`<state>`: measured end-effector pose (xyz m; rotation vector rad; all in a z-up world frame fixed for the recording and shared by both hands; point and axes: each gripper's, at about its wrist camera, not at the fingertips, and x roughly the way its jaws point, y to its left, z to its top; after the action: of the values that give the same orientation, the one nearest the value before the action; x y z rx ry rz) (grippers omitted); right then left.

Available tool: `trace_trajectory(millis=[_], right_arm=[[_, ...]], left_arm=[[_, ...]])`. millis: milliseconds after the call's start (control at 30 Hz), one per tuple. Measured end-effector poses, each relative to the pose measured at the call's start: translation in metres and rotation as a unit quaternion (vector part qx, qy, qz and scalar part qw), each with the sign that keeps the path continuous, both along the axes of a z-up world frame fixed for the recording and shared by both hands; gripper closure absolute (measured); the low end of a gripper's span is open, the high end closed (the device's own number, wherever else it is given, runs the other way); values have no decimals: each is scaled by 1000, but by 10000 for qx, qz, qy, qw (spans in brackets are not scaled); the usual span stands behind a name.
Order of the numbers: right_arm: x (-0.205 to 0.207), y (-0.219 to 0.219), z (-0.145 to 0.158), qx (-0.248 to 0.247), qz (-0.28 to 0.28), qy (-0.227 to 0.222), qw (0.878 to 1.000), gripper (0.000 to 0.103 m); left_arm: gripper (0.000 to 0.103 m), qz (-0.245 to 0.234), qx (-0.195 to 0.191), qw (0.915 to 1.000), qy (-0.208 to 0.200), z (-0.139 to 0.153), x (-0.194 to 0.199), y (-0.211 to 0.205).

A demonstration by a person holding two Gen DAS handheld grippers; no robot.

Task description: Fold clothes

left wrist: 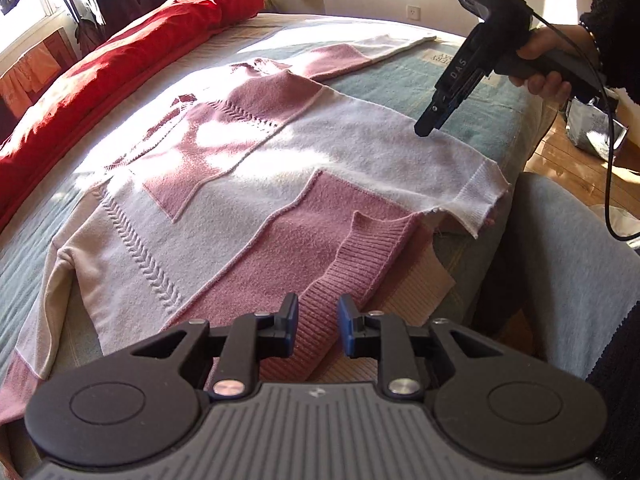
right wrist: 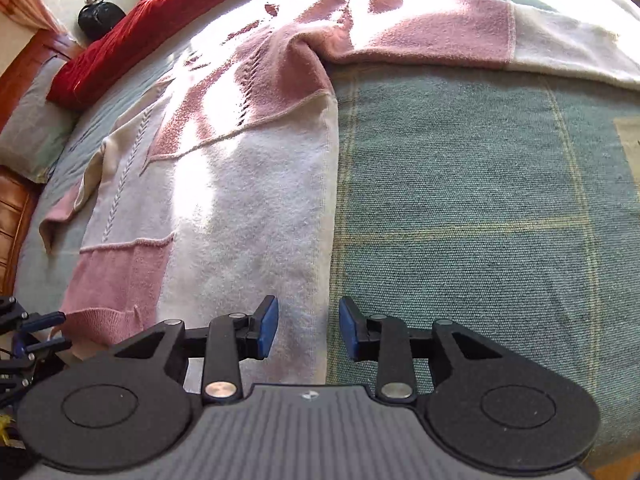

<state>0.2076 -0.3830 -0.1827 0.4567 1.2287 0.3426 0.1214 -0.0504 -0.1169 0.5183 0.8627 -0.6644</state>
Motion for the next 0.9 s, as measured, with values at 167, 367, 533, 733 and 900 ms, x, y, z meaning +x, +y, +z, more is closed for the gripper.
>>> trace_trajectory(millis=[167, 367, 533, 733, 900], right_arm=[[-2, 1, -13, 335, -206, 8, 9992, 90], [-5, 8, 16, -433, 182, -330, 9984, 96], [-4, 10, 10, -813, 312, -24, 9962, 90], [-16, 25, 46, -867, 379, -518, 9942, 87], [-12, 84, 55, -866, 1146, -617, 9877, 87]], left_arm=[[76, 179, -113, 9997, 83, -2, 5, 1], [71, 157, 8, 9998, 78, -5, 6, 3], [70, 234, 43, 9997, 68, -5, 5, 9], [62, 455, 192, 9986, -162, 4, 14, 32], [59, 966, 289, 9949, 4, -6, 51, 52]])
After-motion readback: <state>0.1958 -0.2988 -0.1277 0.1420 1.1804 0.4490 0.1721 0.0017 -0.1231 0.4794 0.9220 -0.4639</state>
